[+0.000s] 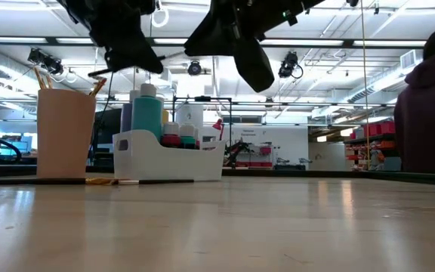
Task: Pick & Place Paint Supplies
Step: Put the bottom black silver paintbrush into the orange cup
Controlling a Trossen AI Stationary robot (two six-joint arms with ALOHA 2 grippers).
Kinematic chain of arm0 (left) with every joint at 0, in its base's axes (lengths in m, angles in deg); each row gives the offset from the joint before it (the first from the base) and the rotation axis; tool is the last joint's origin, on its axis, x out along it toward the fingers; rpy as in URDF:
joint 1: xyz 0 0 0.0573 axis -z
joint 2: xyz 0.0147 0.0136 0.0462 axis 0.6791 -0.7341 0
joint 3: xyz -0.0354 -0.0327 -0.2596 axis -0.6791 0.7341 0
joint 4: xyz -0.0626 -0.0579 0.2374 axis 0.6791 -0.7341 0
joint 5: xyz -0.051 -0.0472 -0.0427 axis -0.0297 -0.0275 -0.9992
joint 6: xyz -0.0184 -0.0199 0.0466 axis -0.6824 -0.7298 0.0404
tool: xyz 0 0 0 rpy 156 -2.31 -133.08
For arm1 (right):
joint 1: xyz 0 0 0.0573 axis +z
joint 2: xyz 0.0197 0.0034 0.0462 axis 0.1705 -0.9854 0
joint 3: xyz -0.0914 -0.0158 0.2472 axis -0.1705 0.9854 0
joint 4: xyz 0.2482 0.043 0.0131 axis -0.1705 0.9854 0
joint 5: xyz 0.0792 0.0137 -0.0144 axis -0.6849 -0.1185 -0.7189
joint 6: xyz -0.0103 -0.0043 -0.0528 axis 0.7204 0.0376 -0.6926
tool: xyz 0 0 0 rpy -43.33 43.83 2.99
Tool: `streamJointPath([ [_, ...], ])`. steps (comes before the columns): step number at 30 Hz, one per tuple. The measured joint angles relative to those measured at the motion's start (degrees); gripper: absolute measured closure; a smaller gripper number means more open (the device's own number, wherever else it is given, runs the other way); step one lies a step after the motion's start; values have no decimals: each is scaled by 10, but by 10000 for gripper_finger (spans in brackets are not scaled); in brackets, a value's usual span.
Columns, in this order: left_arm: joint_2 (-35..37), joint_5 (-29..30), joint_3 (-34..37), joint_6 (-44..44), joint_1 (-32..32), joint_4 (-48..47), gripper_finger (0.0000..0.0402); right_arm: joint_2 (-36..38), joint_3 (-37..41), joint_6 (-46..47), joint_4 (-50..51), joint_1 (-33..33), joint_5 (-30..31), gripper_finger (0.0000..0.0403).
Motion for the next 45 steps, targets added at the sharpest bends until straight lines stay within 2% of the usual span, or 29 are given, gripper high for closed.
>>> streamJointPath([
  [3, 21, 30, 0, 1, 3, -7, 380, 0, 0, 37, 1, -1, 42, 355],
  [5, 46, 73, 0, 11, 9, -7, 380, 0, 0, 60, 6, -1, 61, 355],
  [14, 163, 333, 1, 89, 96, -9, 379, 0, 0, 103, 38, -6, 72, 354],
  [17, 170, 426, 2, 102, 136, -14, 379, 0, 0, 113, 48, -9, 72, 354],
  [20, 165, 485, 2, 89, 169, -26, 378, 0, 0, 114, 52, -13, 72, 354],
  [25, 122, 559, 2, -32, 212, -110, 379, 0, 0, 127, 53, -19, 54, 354],
  [33, 5, 684, 2, -342, 259, -265, 379, 0, 0, 140, 55, -24, 7, 354],
  [39, -88, 709, 2, -537, 260, -351, 379, 0, 0, 143, 57, -24, 7, 354],
  [45, -132, 709, 2, -734, 254, -488, 379, 0, 0, 146, 57, -24, -8, 354],
])
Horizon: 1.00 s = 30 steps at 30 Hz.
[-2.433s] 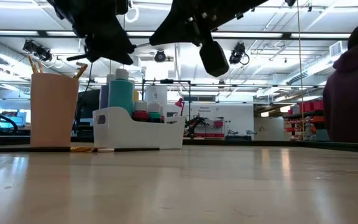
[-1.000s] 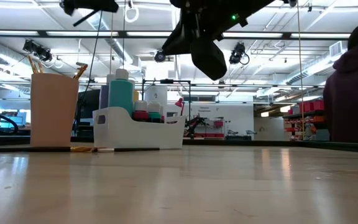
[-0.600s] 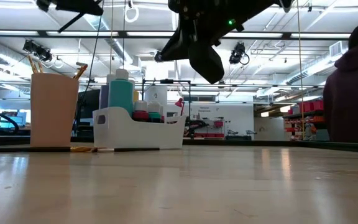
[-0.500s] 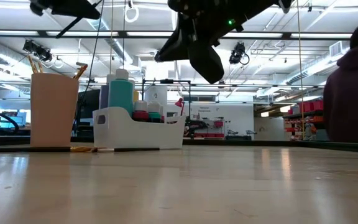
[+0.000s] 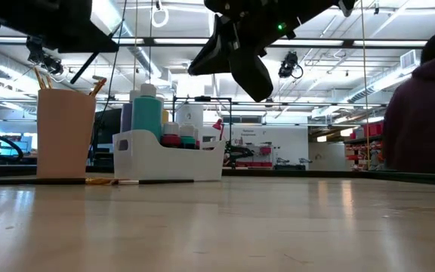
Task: Pick & Place Paint Supplies
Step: Put the bottom black silver paintbrush into the orange cup
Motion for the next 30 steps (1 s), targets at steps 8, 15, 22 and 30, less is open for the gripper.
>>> streamJointPath([
  [8, 3, -12, 1, -198, 0, -195, 379, 0, 0, 0, 0, 0, -1, 354],
  [15, 2, 2, 90, -204, -1, -48, 379, 0, 0, 1, -2, 0, -29, 354],
  [22, 2, 4, 153, -224, -2, 30, 377, 0, 0, -2, -1, -2, -41, 354],
  [30, 2, 5, 153, -138, -2, 81, 349, 0, 0, 16, -1, -22, -88, 354],
])
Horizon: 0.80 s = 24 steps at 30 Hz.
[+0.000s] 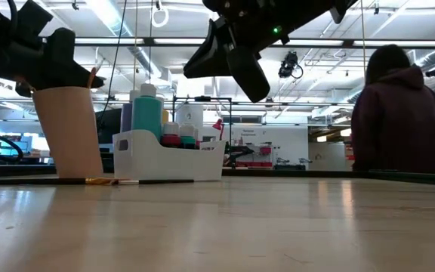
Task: Pick & Place Paint Supplies
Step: Put the bottom black silver paintbrush into the orange cup, then put the black gold paintbrush into the orange cup
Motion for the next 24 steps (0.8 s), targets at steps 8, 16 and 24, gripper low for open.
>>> streamJointPath([
  [8, 0, -6, -36, 85, -2, -1, 330, 0, 0, 8, -3, -7, -19, 354],
  [16, 0, -8, -90, 201, -29, -2, 330, 0, 0, 8, -4, -7, -69, 354],
  [24, 0, -4, -140, 277, -47, -8, 330, 0, 0, 21, -4, -7, -75, 354],
])
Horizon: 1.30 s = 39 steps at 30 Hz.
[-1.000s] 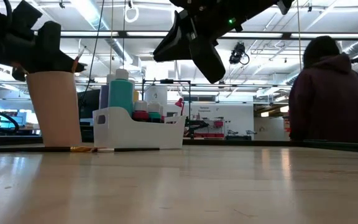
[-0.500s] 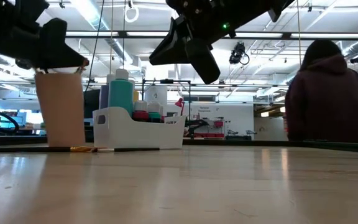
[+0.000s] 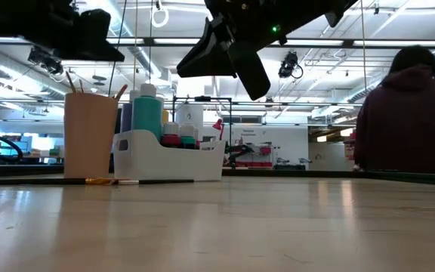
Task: Pick & Place Paint Supplies
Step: Put the black gold paintbrush into the orange cup
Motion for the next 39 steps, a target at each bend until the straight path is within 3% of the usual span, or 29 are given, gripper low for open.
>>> streamJointPath([
  [5, 0, -16, -71, 91, 1, -13, 330, 0, 0, 54, 0, -4, -52, 354],
  [13, 0, -215, -201, 284, -1, 1, 329, 0, 0, 138, -6, -18, -94, 350],
  [19, 0, -275, -230, 438, -3, 76, 329, 0, 0, 171, -4, -19, -132, 319],
  [23, 0, -352, -232, 520, -20, 136, 328, 0, 0, 193, -5, -19, -148, 291],
  [30, 0, -447, -232, 575, -60, 184, 301, 0, 0, 242, 24, -19, -148, 258],
  [39, -3, -605, -231, 583, -93, 189, 272, 0, 0, 291, 90, -18, -163, 252],
])
